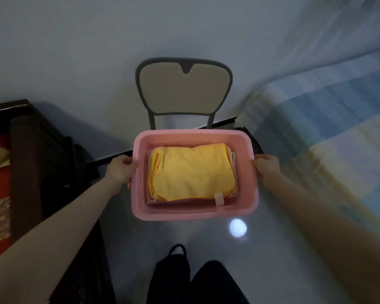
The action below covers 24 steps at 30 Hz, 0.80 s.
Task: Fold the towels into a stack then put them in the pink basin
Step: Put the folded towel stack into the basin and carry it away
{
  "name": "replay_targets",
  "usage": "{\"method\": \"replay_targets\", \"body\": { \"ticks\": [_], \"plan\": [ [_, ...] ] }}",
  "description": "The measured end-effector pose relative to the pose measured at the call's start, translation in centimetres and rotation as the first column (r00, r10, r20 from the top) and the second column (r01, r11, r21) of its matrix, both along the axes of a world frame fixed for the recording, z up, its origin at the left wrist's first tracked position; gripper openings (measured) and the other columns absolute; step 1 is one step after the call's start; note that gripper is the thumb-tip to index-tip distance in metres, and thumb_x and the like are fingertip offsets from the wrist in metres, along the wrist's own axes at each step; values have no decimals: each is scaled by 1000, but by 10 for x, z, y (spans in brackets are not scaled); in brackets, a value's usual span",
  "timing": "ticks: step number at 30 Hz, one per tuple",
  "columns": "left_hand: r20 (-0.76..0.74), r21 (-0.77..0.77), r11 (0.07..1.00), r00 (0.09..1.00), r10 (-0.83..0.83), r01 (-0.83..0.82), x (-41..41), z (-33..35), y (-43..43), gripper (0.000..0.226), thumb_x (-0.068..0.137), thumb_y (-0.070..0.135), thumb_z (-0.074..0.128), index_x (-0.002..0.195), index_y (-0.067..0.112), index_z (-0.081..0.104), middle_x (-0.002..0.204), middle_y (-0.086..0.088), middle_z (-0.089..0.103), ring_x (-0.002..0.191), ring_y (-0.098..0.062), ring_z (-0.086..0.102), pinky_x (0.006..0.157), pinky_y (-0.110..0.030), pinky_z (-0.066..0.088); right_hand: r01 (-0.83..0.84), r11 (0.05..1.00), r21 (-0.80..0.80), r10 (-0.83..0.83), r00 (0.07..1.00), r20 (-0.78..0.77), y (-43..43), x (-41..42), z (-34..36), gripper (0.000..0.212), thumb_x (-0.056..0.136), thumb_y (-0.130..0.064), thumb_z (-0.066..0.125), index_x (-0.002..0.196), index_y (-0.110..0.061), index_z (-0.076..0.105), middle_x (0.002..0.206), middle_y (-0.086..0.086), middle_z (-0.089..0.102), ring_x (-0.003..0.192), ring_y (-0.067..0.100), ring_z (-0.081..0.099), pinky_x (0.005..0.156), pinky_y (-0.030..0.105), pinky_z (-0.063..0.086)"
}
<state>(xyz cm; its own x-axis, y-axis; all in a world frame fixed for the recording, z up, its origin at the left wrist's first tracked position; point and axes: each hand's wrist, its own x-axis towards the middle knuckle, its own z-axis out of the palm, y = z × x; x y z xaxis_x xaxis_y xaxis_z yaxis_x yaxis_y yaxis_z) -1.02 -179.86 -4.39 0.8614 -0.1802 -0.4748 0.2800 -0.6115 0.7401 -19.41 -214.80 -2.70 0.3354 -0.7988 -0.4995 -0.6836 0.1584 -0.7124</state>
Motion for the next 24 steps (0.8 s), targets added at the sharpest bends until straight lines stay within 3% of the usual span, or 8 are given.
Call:
{"method": "replay_targets", "body": {
  "ticks": [4,7,13,18,24],
  "plan": [
    [5,58,995,997,77,-77,26,-27,-49,20,86,30,60,88,10,58,93,-13,66,84,-32,64,75,-37,52,-31,999,-31,30,999,-42,-34,46,-31,23,71,-12,67,91,-22,63,100,10,67,91,28,65,84,45,57],
    [-9,120,985,992,125,-123,46,-58,-79,15,88,24,58,93,9,59,97,-17,65,92,-34,62,73,-31,44,-80,997,-12,78,992,-98,-65,83,-59,19,75,-13,68,91,-21,62,98,10,66,92,29,65,85,45,56],
    [-80,247,953,976,203,-178,80,-117,-123,23,90,21,57,102,2,63,103,-21,67,97,-34,62,73,-28,39,-144,988,60,151,978,-146,-116,142,-121,15,81,-7,67,94,-13,62,88,9,62,81,26,61,70,34,54],
    [-94,282,932,961,262,-226,100,-148,-150,13,90,22,55,90,10,60,91,-11,59,96,-33,59,73,-29,39,-152,982,114,167,976,-141,-142,172,-159,13,86,-5,63,95,-14,60,79,1,56,70,14,55,78,37,52],
    [-81,351,903,953,292,-247,116,-163,-156,26,89,24,58,105,5,63,102,-15,64,101,-33,59,83,-34,46,-174,974,144,190,976,-106,-155,187,-176,14,81,-2,62,88,-14,64,80,4,60,75,21,57,73,37,49]
  ]
}}
